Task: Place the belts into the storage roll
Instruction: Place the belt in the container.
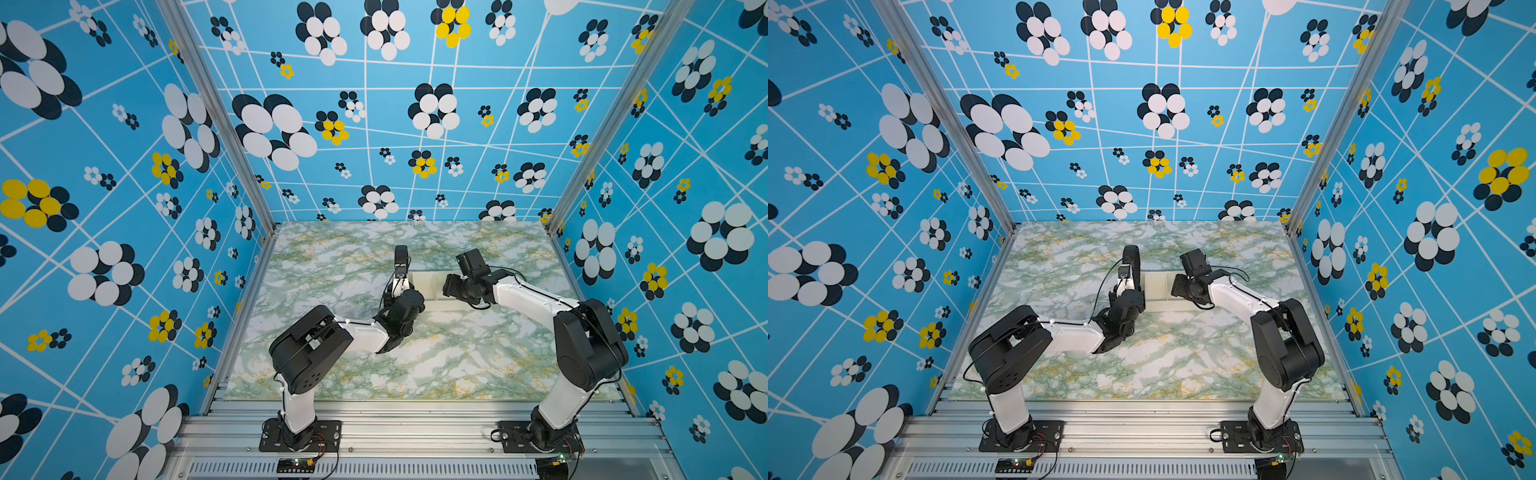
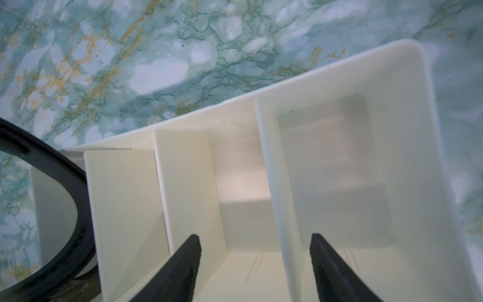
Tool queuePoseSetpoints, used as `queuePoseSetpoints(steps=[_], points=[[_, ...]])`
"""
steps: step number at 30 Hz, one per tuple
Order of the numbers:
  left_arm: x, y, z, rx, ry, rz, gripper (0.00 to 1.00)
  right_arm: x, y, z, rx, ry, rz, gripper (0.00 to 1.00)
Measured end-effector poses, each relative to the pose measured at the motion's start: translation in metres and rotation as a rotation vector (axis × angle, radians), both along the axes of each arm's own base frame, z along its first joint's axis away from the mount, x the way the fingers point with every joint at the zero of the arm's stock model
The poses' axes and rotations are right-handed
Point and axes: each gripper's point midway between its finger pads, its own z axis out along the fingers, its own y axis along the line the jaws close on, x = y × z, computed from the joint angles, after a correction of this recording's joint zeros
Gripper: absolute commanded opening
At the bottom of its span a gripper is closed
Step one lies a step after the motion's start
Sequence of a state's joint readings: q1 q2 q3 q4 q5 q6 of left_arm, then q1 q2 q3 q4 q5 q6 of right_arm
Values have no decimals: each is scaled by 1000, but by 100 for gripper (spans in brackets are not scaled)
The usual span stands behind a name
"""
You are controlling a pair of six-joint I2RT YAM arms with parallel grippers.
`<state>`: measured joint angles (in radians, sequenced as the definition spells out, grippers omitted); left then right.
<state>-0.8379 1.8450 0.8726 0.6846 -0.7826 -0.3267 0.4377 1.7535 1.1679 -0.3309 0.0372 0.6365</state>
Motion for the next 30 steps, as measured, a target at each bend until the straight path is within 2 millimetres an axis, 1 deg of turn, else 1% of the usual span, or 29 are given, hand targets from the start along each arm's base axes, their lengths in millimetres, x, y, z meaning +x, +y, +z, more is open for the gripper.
queuePoseSetpoints(steps=[4, 9, 15, 22, 23, 25, 28, 30], points=[[2, -1, -2, -7, 10, 9, 0, 2, 0, 0, 11, 2, -3, 70], [12, -7, -4, -21, 21, 24, 0, 4, -1, 0, 21, 4, -8, 70], [8, -2, -5, -52, 6, 11, 0, 5, -2, -1, 26, 7, -12, 71], [10, -6, -8, -57, 15, -14, 0, 6, -2, -2, 29, 10, -15, 71], [11, -8, -10, -52, 21, -16, 2, 7, -2, -2, 29, 10, -15, 71], [14, -11, -13, -40, 36, -20, 16, 7, -2, -2, 29, 10, -15, 71], [17, -15, -21, -10, 75, -29, 19, 7, -1, -2, 30, 11, -14, 71], [21, -17, -22, -4, 98, -34, 27, 7, -1, -2, 32, 12, -13, 71]])
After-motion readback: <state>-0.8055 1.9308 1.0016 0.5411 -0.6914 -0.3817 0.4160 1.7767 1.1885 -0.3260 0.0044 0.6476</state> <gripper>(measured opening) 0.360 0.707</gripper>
